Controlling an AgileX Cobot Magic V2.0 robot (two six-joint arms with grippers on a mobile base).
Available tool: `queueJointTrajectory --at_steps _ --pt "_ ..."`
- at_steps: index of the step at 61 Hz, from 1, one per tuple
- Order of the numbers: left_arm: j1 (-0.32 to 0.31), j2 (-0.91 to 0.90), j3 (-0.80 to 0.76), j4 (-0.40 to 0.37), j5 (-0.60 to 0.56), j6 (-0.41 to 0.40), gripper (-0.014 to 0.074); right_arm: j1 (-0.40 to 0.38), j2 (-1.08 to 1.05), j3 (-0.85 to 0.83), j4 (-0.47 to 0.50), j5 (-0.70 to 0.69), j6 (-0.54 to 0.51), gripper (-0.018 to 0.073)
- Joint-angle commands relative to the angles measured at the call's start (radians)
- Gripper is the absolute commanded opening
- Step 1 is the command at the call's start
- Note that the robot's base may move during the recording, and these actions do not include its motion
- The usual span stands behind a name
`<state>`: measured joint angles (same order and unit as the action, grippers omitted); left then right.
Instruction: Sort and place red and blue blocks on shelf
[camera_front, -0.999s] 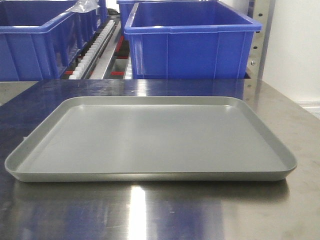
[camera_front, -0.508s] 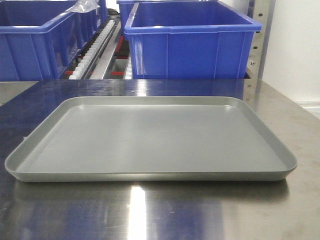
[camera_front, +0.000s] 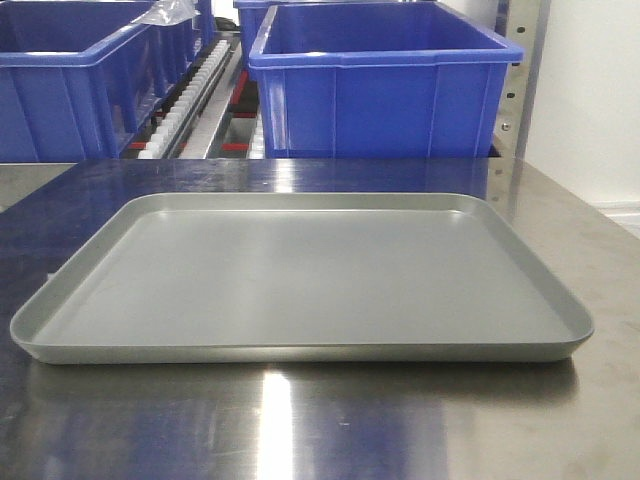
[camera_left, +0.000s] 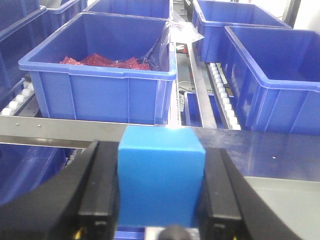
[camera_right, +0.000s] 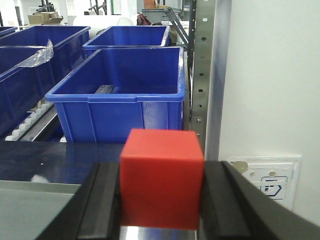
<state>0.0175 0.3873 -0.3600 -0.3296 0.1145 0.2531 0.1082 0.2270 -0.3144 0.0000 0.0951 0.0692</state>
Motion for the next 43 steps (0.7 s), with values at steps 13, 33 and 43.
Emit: queueJointTrajectory --at_steps 13,33,43 --pt "0.001 0.003 -0.028 -0.003 -0.092 -0.004 0.0135 -0.006 0.008 -0.027 -0.006 -0.084 -0.008 0.0057" --pt "0.001 0.003 -0.028 -0.003 -0.092 -0.004 0.0135 -0.006 0.008 -0.027 -0.006 -0.084 -0.008 0.0057" --pt "0.001 0.003 -0.028 -0.004 -0.092 -0.004 0.0135 -0.006 0.008 -0.027 -0.006 -0.084 -0.008 0.0057"
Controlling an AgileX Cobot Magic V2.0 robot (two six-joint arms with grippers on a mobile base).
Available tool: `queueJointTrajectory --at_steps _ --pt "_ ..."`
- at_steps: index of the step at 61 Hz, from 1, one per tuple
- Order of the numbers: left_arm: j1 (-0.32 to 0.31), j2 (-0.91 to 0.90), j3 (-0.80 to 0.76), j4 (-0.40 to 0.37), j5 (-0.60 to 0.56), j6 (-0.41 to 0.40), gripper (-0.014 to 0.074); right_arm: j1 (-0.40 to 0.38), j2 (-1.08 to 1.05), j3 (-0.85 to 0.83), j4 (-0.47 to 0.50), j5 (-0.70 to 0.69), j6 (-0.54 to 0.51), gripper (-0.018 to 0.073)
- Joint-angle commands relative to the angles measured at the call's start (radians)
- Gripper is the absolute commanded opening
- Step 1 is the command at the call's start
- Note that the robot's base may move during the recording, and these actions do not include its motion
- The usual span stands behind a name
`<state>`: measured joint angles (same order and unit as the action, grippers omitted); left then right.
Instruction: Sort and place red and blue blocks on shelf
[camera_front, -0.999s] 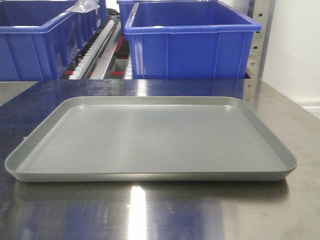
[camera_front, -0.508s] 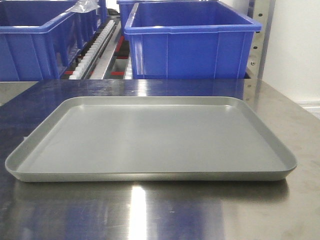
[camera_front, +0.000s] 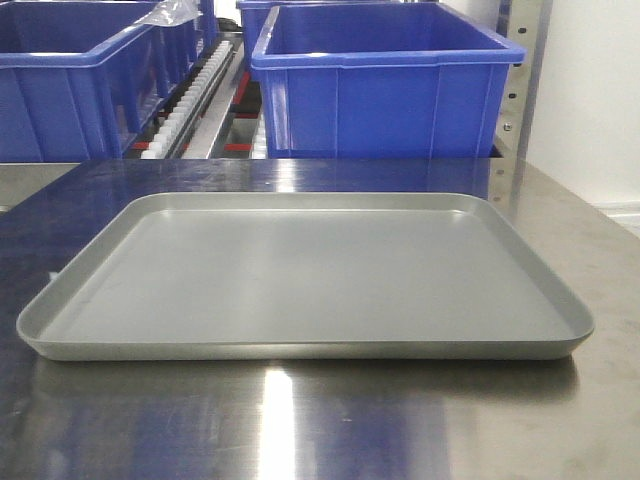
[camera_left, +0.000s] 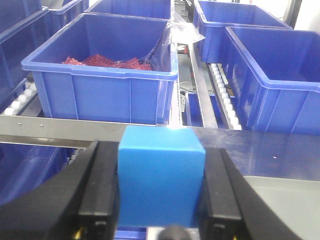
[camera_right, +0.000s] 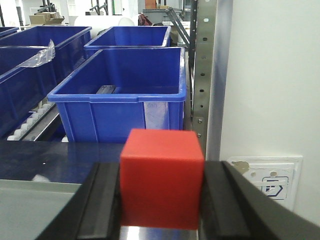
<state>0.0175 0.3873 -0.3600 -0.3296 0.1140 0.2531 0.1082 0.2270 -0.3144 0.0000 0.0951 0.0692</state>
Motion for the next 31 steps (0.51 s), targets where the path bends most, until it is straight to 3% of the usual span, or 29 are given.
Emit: queueJointTrajectory --at_steps 1,31 --pt "0.001 0.003 -0.028 -0.004 -0.091 -0.004 0.0135 -0.006 0.008 -0.027 -0.006 -0.084 -0.008 0.0057" --pt "0.001 0.003 -0.028 -0.004 -0.091 -0.004 0.0135 -0.006 0.008 -0.027 -0.006 -0.084 -0.008 0.0057"
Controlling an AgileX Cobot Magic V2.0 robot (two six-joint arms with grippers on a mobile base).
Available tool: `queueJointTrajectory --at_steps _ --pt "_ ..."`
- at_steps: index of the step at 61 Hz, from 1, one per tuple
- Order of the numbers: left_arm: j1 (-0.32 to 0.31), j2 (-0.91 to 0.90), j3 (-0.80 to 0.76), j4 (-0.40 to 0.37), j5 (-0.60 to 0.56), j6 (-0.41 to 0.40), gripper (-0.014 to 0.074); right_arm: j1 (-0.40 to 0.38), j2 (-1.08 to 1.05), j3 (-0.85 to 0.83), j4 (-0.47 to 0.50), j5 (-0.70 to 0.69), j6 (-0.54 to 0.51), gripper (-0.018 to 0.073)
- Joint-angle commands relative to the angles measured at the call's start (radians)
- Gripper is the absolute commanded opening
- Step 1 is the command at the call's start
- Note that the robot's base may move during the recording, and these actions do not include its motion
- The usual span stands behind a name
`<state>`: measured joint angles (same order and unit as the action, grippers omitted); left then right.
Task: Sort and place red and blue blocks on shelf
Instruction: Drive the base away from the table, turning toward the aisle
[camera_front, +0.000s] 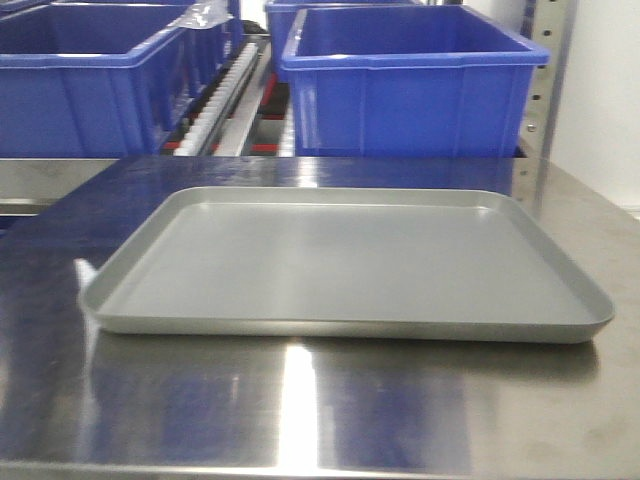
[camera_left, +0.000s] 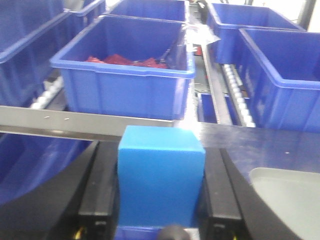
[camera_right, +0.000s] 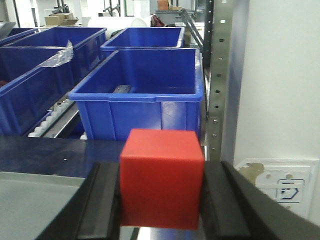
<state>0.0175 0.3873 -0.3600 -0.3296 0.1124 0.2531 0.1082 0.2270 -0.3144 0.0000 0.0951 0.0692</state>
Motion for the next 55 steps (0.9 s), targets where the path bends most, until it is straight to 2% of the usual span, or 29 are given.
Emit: queueJointTrajectory --at_steps 1,55 --pt "0.001 0.003 -0.028 -0.004 -0.089 -0.004 0.0135 -0.006 0.008 -0.027 -0.006 -0.084 -0.008 0.0057" --pt "0.001 0.003 -0.028 -0.004 -0.089 -0.004 0.0135 -0.006 0.008 -0.027 -0.006 -0.084 -0.008 0.0057"
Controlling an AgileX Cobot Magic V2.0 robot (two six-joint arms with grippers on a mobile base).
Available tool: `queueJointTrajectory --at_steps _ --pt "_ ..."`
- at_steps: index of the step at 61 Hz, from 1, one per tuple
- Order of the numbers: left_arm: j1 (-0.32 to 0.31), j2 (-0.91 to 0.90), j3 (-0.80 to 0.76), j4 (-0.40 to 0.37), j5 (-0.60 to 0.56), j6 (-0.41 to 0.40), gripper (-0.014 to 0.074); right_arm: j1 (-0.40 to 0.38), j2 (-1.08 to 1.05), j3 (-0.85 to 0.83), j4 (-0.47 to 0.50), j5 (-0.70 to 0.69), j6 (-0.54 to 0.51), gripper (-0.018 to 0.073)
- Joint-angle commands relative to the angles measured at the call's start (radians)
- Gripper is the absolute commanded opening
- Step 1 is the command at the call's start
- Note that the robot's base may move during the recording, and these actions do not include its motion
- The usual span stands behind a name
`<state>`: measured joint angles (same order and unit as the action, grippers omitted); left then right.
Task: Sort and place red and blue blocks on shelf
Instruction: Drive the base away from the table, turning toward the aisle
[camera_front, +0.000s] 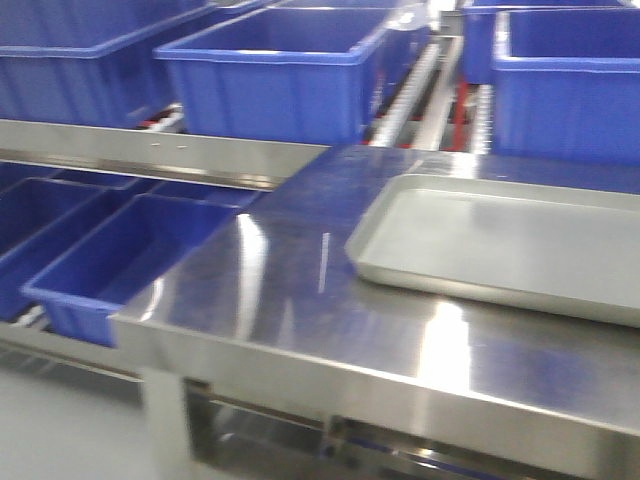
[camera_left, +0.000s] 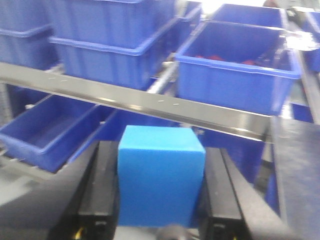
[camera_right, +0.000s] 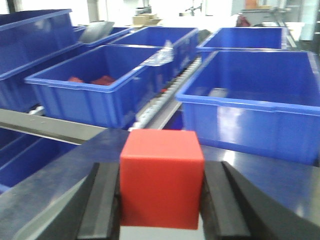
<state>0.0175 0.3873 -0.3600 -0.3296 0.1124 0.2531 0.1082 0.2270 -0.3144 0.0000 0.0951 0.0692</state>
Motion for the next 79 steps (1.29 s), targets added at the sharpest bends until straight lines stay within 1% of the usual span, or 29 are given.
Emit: queueJointTrajectory --at_steps 1,79 --pt "0.001 0.003 -0.028 -0.004 -0.089 -0.004 0.0135 -0.006 0.008 -0.027 -0.006 -0.084 -0.008 0.0057" --pt "0.001 0.003 -0.028 -0.004 -0.089 -0.004 0.0135 -0.006 0.008 -0.027 -0.006 -0.084 -0.008 0.0057"
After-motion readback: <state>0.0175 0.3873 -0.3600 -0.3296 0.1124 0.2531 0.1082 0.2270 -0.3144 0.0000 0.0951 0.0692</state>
